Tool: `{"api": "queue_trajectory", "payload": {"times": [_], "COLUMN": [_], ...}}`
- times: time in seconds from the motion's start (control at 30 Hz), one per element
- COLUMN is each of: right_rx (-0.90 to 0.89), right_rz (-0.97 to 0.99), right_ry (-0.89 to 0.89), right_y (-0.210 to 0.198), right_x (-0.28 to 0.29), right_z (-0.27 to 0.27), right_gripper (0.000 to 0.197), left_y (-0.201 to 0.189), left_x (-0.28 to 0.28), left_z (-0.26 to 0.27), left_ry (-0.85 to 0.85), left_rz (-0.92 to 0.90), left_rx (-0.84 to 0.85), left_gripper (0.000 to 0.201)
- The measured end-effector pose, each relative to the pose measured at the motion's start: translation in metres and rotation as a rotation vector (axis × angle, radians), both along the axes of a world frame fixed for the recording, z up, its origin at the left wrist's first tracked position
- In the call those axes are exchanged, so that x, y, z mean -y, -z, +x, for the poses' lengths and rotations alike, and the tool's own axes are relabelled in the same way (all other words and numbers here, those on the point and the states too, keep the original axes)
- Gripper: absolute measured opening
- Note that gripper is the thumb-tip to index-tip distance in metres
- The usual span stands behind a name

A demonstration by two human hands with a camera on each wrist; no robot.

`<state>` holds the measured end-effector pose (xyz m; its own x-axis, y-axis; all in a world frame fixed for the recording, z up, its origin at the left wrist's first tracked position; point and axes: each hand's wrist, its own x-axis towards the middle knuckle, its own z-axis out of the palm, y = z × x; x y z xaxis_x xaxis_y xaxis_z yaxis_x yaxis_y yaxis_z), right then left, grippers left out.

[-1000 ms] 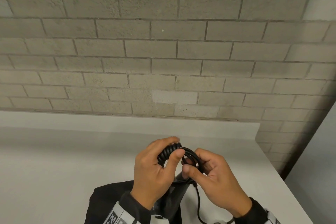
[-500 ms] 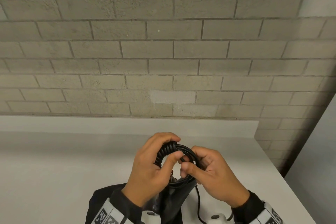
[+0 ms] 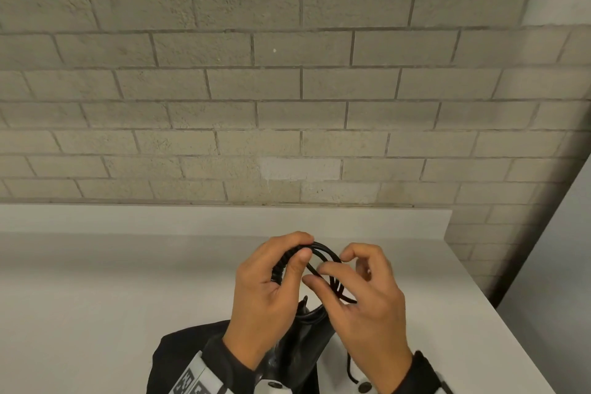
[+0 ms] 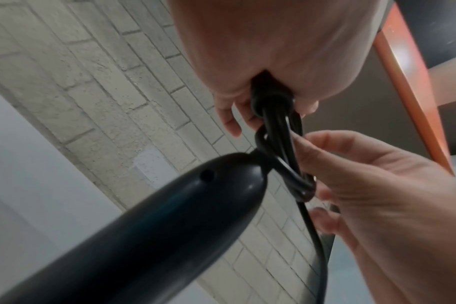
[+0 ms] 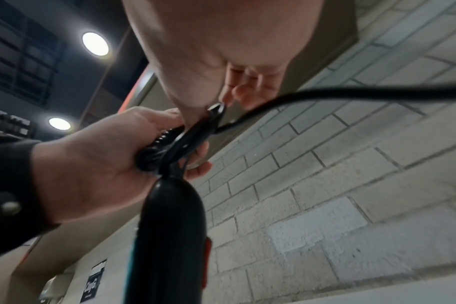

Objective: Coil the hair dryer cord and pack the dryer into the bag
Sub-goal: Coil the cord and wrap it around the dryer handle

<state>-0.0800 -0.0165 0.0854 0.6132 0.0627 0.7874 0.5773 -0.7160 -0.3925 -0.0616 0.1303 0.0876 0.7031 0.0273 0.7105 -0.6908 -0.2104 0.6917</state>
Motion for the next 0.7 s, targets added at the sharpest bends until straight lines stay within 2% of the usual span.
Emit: {"api": "queue_trajectory", "payload": {"times": [0.13, 0.23, 0.33, 0.4, 0.5, 0.53, 0.6, 0.63, 0.7], "right_rx": [-0.193, -0.377, -0.684, -0.798, -0.965, -1.007, -1.033, -1.014, -0.921], "right_rz": [-0.154, -0.120, 0.068, 0.201, 0.671, 0.753, 0.655, 0.590, 0.567], "right_ry": [0.167, 0.166, -0.059, -0.161, -0.403, -0.495, -0.599, -0.604, -0.521], "right_y": [-0.008, -0.015, -0.026, -0.040, -0.053, -0.056, -0.060, -0.060, -0.053], "right_x": [-0.013, -0.020, -0.015, -0.010, 0.004, 0.011, 0.022, 0.024, 0.024], "right_z": [-0.016, -0.018, -0.016, -0.018, -0.017, -0.018, -0.021, -0.022, -0.023], "right_gripper": [0.021, 0.021, 0.023, 0.028, 0.041, 0.043, 0.031, 0.019, 0.014], "left_y": [0.002, 0.003, 0.005, 0.005, 0.003, 0.003, 0.004, 0.004, 0.005], "left_x": [0.001, 0.004, 0.002, -0.001, -0.006, -0.007, -0.007, -0.006, -0.005], "left_z": [0.003, 0.003, 0.004, 0.004, 0.004, 0.004, 0.004, 0.004, 0.005], "left_ry": [-0.008, -0.006, -0.012, -0.003, 0.025, 0.022, 0.016, 0.020, 0.027], "left_rz": [-0.019, 0.004, 0.010, 0.008, 0.009, 0.009, -0.004, -0.016, -0.032], "left_rx": [0.026, 0.059, 0.087, 0.110, 0.135, 0.140, 0.139, 0.137, 0.133], "left_gripper": [0.013, 0.012, 0.013, 0.015, 0.016, 0.017, 0.017, 0.016, 0.014]}}
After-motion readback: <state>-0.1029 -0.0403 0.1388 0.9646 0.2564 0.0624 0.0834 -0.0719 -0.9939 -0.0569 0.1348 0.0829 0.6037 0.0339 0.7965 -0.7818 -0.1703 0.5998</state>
